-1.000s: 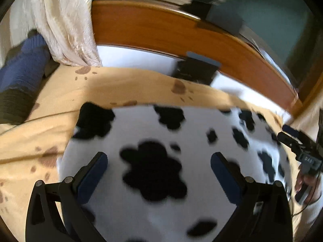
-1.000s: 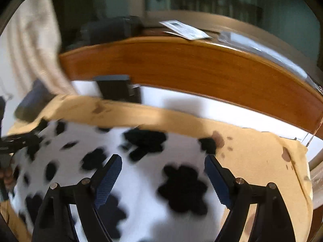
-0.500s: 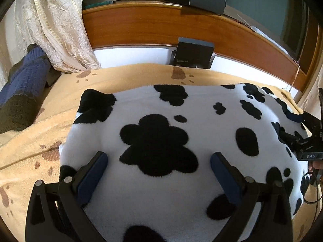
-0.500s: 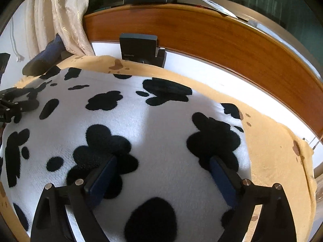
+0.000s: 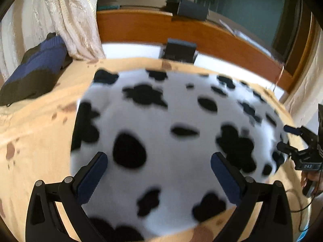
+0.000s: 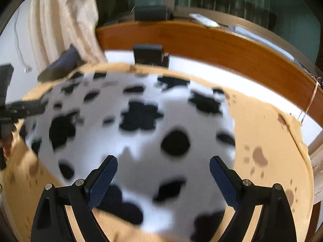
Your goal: Fold clothes
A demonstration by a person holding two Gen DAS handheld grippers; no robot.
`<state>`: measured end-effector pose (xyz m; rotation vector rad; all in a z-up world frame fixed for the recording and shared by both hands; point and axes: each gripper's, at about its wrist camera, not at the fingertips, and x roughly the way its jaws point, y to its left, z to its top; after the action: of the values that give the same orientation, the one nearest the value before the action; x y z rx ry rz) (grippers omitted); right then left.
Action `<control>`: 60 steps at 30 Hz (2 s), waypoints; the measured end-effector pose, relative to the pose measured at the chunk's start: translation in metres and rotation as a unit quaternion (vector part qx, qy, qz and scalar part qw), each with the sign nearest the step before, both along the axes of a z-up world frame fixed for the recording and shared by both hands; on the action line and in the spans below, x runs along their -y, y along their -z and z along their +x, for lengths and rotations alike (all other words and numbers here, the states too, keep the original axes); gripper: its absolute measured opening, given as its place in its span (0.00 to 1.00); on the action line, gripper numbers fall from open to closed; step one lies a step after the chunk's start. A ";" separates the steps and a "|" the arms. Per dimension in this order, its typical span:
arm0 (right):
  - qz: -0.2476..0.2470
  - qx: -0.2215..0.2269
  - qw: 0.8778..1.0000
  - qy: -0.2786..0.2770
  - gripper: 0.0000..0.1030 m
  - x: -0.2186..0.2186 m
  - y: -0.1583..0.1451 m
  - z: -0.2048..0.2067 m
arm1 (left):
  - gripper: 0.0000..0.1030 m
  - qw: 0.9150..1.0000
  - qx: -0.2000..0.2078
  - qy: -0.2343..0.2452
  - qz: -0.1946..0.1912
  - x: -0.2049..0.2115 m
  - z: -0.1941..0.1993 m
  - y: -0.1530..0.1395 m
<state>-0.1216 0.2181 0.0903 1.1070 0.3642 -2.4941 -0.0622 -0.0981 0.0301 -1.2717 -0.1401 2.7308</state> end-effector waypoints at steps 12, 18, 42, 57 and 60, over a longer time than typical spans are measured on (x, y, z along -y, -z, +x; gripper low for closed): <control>0.020 0.006 1.000 0.008 0.99 -0.009 0.030 0.001 | 0.99 0.998 -0.024 0.012 -0.063 -0.006 0.011 0.016; 0.019 0.006 1.000 0.007 0.99 -0.009 0.030 0.002 | 0.99 1.000 -0.019 0.002 -0.025 0.006 0.021 0.007; -0.229 0.030 0.971 0.061 0.99 -0.086 0.015 0.001 | 1.00 0.998 -0.042 0.006 -0.049 -0.057 0.043 -0.029; -0.282 -0.020 0.935 0.215 0.99 -0.189 -0.006 0.004 | 1.00 0.876 -0.125 0.306 -0.352 -0.303 0.042 -0.008; -0.291 -0.020 0.929 0.226 0.99 -0.196 -0.007 0.004 | 1.00 0.835 -0.130 0.356 -0.399 -0.331 0.038 0.005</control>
<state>-0.1175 0.4139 0.0969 0.9566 -0.6653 -2.7207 -0.0244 0.2326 0.0250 -0.7662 1.3340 2.2355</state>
